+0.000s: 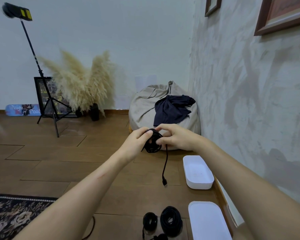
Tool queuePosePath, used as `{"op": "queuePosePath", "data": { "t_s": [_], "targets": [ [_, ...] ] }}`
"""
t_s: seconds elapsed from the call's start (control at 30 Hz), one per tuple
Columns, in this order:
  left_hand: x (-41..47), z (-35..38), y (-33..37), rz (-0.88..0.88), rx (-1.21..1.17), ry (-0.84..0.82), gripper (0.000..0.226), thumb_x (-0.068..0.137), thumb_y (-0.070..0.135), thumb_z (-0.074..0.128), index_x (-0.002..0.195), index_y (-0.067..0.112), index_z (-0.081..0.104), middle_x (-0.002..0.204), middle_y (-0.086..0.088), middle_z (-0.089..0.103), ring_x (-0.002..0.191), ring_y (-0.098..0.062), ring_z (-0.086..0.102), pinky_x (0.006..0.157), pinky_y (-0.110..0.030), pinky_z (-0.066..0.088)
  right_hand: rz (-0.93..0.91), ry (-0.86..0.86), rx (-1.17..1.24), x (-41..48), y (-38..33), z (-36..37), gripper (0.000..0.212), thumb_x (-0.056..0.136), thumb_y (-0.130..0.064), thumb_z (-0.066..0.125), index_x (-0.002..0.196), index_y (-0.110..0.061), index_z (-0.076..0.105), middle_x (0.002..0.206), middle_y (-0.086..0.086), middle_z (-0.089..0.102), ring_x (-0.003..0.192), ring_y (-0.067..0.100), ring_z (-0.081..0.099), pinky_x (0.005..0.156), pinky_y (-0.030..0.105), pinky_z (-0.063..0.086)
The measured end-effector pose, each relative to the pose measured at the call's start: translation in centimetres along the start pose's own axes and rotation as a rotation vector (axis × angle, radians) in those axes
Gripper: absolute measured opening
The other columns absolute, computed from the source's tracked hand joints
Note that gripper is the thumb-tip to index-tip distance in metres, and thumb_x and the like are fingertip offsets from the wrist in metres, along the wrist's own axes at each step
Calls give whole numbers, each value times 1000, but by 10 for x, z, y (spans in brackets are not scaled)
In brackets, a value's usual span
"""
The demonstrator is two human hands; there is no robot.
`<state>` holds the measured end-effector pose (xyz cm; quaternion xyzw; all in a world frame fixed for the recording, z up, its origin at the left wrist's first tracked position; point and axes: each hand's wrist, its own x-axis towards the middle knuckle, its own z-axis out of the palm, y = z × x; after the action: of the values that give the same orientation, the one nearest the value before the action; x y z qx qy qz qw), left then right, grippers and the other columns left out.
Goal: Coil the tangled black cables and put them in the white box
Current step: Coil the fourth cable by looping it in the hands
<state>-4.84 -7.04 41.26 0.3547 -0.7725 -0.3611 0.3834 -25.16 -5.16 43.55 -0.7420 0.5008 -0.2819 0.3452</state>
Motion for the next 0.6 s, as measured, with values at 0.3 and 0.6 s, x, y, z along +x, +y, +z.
{"op": "queuePosePath", "data": {
  "t_s": [0.3,0.6],
  "targets": [
    [-1,4,-10,2,224,-30,24,107,40,48,116,22,60,101,-1,69,94,-18,64,83,-40,53,-31,112,-169,7,13,2,21,98,-22,65,120,-24,66,84,14,75,86,32,71,89,54,54],
    [0,0,-16,-66,211,-105,12,108,32,47,104,28,58,95,8,68,88,-13,62,81,-39,54,-36,90,-85,11,23,10,22,99,-17,65,120,-20,64,86,18,73,72,20,63,77,43,54]
  ]
}}
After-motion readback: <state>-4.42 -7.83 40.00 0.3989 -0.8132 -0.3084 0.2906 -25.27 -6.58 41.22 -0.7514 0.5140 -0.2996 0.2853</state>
